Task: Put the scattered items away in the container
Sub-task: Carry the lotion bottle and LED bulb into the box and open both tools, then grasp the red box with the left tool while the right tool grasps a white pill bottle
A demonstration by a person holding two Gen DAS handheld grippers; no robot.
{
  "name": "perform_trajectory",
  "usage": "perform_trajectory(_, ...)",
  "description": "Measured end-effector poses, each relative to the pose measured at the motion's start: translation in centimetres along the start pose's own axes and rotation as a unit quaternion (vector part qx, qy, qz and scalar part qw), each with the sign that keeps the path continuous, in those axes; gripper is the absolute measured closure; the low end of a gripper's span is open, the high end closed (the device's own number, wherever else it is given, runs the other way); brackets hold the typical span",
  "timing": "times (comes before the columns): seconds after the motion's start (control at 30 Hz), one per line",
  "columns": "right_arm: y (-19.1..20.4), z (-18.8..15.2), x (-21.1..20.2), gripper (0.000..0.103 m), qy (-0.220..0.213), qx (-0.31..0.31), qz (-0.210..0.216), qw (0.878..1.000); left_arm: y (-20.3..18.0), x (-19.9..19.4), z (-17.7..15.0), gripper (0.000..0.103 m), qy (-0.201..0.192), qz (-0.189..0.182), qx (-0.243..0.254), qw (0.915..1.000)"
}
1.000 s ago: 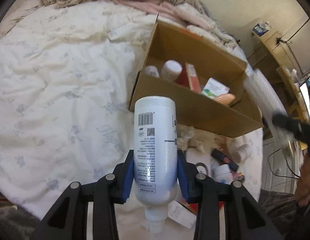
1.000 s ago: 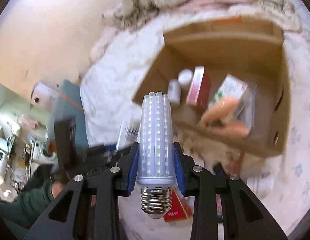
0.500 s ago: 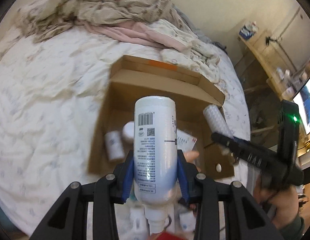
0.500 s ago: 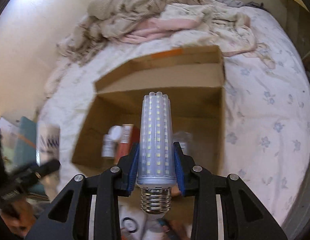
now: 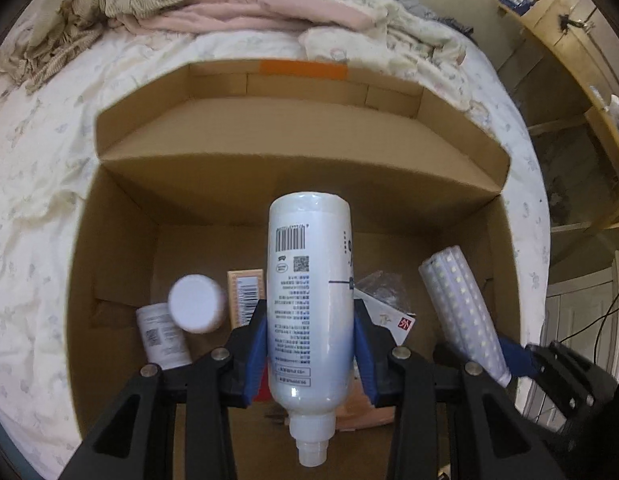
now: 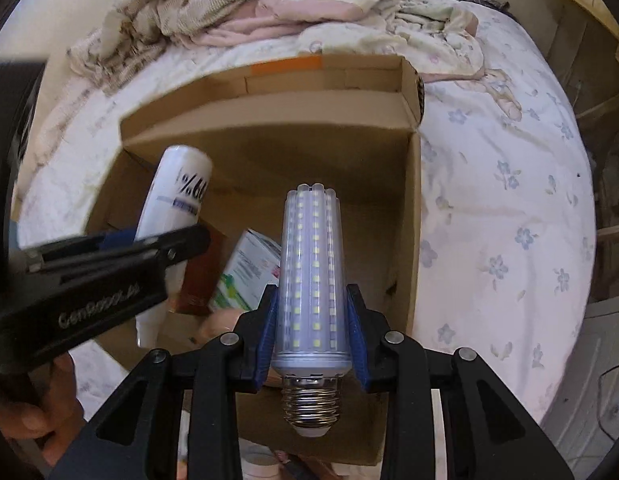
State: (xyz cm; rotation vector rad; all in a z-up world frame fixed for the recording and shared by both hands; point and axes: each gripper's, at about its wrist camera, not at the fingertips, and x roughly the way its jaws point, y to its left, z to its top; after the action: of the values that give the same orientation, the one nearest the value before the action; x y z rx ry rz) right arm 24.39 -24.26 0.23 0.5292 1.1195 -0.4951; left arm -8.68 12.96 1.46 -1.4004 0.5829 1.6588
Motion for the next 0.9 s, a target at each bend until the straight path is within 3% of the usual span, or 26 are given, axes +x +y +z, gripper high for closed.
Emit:
perform_trajectory(0.13,0.4,-0.3,0.2,0.066,0.006,-0.018,-0.024,1.0,-0.2,1.0,0.1,0.064,0.013,0.005,0.001,0.9999)
perform_trajectory(0.23,0.9,-0.3,-0.2,0.049,-0.007,-0.025,-0.035,0.999,0.2,1.6,0.0,0.061,0.043,-0.02,-0.019,0.9987)
perform_trajectory(0.3,1.3,-0.3,-0.6,0.032,-0.008,-0.028,-0.023,0.999,0.8,1.1,-0.1,0.041,0.047,-0.024,-0.032,0.9981)
perform_trajectory(0.4,1.6,0.1,-1.5,0.025,-0.016,-0.024,-0.014,0.999,1.4,-0.5,0.0,0.024,0.033,-0.032,-0.038,0.9982)
perform_trajectory(0.5,1.4,0.7,-2.5,0.025,-0.029,-0.015,0.01,0.999,1.7,-2.3,0.1,0.024,0.035,-0.057,-0.035,0.9971)
perform_trajectory(0.67,0.8,1.0,-5.7,0.025,-0.079,-0.007,0.023,0.997,2.2,-7.1,-0.9,0.024,-0.006,-0.076,-0.012,0.997)
perform_trajectory(0.9,0.6,-0.6,-7.9,0.025,-0.106,0.004,0.023,0.994,4.7,-12.5,-5.9,0.024,-0.062,-0.096,0.014,0.9934)
